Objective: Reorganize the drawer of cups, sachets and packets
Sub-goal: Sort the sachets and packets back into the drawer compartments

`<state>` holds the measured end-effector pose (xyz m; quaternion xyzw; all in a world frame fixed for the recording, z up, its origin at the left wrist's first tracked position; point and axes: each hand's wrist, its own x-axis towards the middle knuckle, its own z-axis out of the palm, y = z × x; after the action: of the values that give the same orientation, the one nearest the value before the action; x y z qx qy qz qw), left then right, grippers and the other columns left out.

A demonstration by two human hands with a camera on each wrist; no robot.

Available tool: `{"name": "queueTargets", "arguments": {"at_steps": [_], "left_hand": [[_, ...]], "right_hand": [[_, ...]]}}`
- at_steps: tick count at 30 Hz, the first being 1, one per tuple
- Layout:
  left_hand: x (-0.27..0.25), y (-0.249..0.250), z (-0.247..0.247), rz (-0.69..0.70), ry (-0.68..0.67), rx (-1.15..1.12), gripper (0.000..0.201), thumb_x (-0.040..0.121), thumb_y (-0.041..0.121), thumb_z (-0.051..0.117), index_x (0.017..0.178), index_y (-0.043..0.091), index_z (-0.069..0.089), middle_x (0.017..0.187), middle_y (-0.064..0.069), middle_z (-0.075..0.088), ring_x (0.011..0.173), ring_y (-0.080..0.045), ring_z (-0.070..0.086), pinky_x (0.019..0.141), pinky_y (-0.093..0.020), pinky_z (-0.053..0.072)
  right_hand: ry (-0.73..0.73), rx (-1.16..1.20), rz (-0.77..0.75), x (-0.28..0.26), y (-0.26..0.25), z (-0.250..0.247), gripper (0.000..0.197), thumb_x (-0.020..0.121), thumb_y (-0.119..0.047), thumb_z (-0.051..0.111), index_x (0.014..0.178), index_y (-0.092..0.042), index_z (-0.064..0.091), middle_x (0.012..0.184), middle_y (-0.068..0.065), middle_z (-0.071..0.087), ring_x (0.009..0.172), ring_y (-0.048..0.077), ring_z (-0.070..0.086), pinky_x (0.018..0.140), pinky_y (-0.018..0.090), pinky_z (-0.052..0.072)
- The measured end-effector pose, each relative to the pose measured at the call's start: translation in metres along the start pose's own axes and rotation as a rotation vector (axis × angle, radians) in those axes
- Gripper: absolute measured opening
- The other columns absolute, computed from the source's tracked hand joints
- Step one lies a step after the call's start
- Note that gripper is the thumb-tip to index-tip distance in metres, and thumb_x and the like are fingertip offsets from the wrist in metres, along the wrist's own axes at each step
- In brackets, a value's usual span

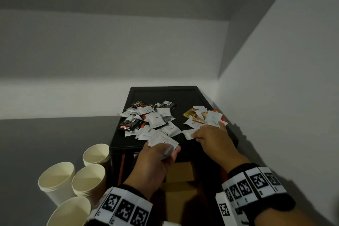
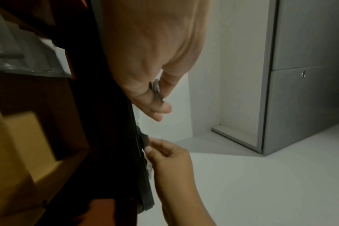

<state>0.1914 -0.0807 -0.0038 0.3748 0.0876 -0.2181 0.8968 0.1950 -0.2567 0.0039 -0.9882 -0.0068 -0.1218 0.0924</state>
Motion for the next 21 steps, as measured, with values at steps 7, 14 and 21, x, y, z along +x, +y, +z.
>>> {"name": "queueTargets", "arguments": {"at_steps": [7,14,21], "left_hand": [[0.003,-0.015,0.004,0.241,-0.002,0.190,0.045,0.090,-0.013,0.035,0.117,0.022,0.043,0.107,-0.011,0.050,0.089,-0.024,0.055,0.062,-0.029,0.054],[0.002,-0.023,0.007,0.350,-0.241,0.498,0.056,0.083,-0.019,0.047,0.132,0.006,0.036,0.091,-0.009,0.066,0.076,-0.012,0.068,0.058,-0.022,0.052],[-0.003,-0.018,0.008,0.261,-0.199,0.365,0.040,0.090,-0.009,0.045,0.120,0.017,0.050,0.109,-0.018,0.059,0.085,-0.026,0.058,0.063,-0.026,0.054]], "right_hand": [[0.372,0.439,0.075,-0.020,-0.030,-0.017,0.017,0.096,-0.020,0.048,0.103,-0.014,0.063,0.097,-0.003,0.059,0.084,0.003,0.049,0.067,0.004,0.039],[0.068,0.658,0.026,-0.031,-0.073,-0.014,0.017,0.097,-0.029,0.047,0.082,-0.025,0.055,0.074,-0.013,0.052,0.073,-0.002,0.052,0.063,0.010,0.037],[0.169,0.715,0.191,-0.020,-0.040,-0.021,0.015,0.096,-0.023,0.047,0.086,-0.023,0.058,0.084,-0.009,0.058,0.084,0.009,0.058,0.067,0.012,0.043]]}}
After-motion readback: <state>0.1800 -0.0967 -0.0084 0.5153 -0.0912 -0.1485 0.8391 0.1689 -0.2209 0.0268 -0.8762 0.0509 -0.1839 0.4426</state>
